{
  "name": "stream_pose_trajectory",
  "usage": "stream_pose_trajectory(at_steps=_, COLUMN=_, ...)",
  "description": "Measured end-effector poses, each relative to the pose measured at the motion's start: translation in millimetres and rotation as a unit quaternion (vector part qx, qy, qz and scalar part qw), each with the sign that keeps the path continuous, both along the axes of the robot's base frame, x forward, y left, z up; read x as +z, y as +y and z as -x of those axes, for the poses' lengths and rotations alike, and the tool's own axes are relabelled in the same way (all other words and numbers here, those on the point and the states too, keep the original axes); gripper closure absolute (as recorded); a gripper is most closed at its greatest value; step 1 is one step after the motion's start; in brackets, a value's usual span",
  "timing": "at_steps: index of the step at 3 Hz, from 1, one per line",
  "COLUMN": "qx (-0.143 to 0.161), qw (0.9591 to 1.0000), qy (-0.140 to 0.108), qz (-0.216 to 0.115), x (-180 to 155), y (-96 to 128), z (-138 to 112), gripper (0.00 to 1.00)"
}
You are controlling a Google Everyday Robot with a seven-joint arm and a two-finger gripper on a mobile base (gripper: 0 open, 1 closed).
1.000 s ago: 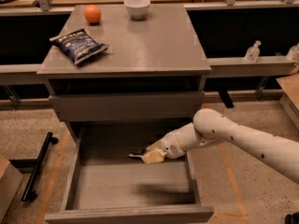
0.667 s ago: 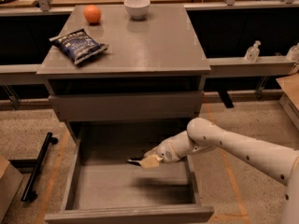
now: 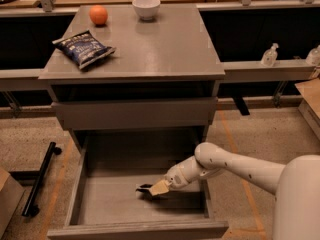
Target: Place rxbar chocolate into middle drawer
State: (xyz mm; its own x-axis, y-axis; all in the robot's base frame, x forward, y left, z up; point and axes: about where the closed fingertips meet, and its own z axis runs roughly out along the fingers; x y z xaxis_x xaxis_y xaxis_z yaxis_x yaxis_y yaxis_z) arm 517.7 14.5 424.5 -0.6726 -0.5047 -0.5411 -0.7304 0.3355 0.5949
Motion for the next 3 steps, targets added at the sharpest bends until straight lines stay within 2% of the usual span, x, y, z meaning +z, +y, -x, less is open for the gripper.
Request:
stream_pose_trajectory(at_steps=1, qx=0.0, qw=0.9997, qy=0.025, qz=0.007, x=-16.2, y=-0.6, z=19.8, gripper=0.58)
stream_pose_trajectory(at_steps=2, qx=0.005, qw=0.9994, qy=0.032, qz=0.014, x=-15.8, y=1.4, z=36.2, gripper=0.35)
stream_pose_trajectory(at_steps=3, qx=0.009, qw=0.9997, qy=0.014, qz=0.015, x=0.3, y=6.0, z=40.6, gripper=0.12)
